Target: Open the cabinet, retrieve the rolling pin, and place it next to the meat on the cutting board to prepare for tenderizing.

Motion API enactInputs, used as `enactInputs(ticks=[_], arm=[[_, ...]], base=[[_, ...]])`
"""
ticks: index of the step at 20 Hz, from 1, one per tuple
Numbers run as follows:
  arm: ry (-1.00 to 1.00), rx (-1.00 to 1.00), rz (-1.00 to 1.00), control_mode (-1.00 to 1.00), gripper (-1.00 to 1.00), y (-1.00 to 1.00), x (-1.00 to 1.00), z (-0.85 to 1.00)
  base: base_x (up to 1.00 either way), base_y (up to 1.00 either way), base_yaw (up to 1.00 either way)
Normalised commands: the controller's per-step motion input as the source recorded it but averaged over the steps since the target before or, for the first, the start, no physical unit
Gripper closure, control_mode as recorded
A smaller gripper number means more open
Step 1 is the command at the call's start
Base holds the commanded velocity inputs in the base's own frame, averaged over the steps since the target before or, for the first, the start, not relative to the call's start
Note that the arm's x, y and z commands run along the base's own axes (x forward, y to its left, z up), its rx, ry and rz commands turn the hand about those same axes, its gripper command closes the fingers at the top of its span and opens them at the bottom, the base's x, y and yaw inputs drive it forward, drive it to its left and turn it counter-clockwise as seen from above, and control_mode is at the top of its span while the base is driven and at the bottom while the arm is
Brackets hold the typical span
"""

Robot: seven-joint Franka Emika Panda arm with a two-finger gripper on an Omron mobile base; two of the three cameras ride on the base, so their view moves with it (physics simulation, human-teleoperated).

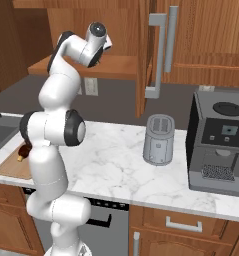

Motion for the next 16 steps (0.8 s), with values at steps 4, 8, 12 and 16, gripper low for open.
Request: enactInputs(ticks=[4, 8, 12, 16], arm=[[0.0, 0.0, 0.0, -1.0, 1.0, 0.02, 0.01, -0.38], [-0.02, 0.0, 0.0, -1.0, 1.0, 0.01, -0.05, -0.25], [-0.08, 0.0, 0.0, -1.0, 1.0, 0.07, -0.34, -0.17], [-0.06, 0.0, 0.0, -1.0, 1.0, 0.14, -0.48, 0.0]], base=[[0.0, 0.0, 0.0], [0.0, 0.0, 0.0], [0.0, 0.0, 0.0], [0.0, 0.0, 0.0]])
